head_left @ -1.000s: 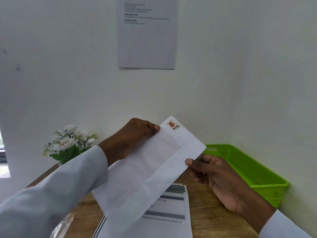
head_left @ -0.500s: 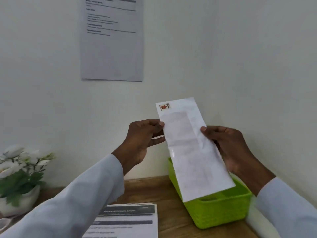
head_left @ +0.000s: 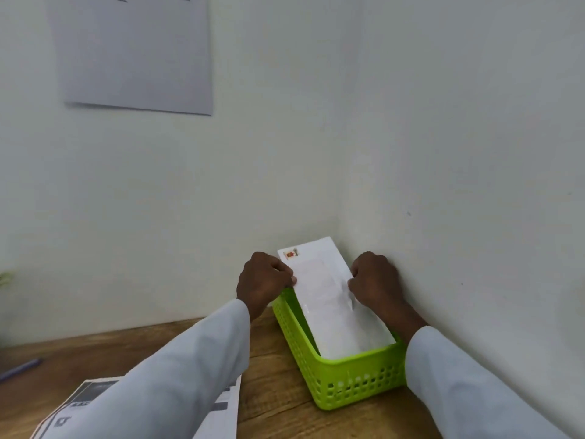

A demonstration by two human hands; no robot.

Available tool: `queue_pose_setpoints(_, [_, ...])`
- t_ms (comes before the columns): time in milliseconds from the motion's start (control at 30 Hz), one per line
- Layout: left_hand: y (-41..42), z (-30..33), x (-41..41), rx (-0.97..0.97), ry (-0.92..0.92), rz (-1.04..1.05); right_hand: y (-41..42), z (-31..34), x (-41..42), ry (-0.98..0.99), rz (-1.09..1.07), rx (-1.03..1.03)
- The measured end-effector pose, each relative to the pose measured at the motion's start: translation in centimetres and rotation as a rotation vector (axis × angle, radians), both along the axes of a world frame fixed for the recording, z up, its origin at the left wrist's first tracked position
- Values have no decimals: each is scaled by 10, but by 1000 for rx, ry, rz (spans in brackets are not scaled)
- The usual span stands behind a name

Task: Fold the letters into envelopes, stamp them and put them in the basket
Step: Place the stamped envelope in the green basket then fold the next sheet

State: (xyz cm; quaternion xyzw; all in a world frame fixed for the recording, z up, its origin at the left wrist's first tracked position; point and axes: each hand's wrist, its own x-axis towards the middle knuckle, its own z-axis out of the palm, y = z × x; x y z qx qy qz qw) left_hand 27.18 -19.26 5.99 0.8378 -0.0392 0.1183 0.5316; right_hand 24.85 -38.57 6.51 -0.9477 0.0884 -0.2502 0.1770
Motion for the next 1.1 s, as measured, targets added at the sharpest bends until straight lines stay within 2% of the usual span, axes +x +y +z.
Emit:
queue_pose_setpoints(167, [-7, -9, 6, 334, 48, -12, 4, -6, -3, 125, 0, -179])
queue_pose_setpoints(267, [-13, -8, 9, 580, 7, -9, 5, -8, -4, 170, 7, -262])
queue_pose_setpoints(367, [-18, -11, 11, 693, -35, -13, 5, -9, -3, 179, 4, -317])
queue_pose_setpoints(500, [-16, -15, 12, 645, -86, 20, 5, -11, -4, 168, 5, -336])
queue_pose_setpoints(633, [-6, -16, 5, 511, -216, 31, 4, -10, -6, 60, 19, -288])
queue_pose_setpoints(767, [13, -9, -9, 412, -292, 7, 12, 3, -14, -9, 109, -38])
queue_pose_setpoints(967, [59, 9, -64, 429, -287, -83, 58, 13, -62, -49, 420, 350])
queue_pose_setpoints(1033, [80, 8, -88, 437, -272, -74, 81, 9, -76, -46, 512, 434])
queue_pose_setpoints(1100, [98, 4, -107, 444, -246, -60, 101, 2, -85, -44, 568, 434])
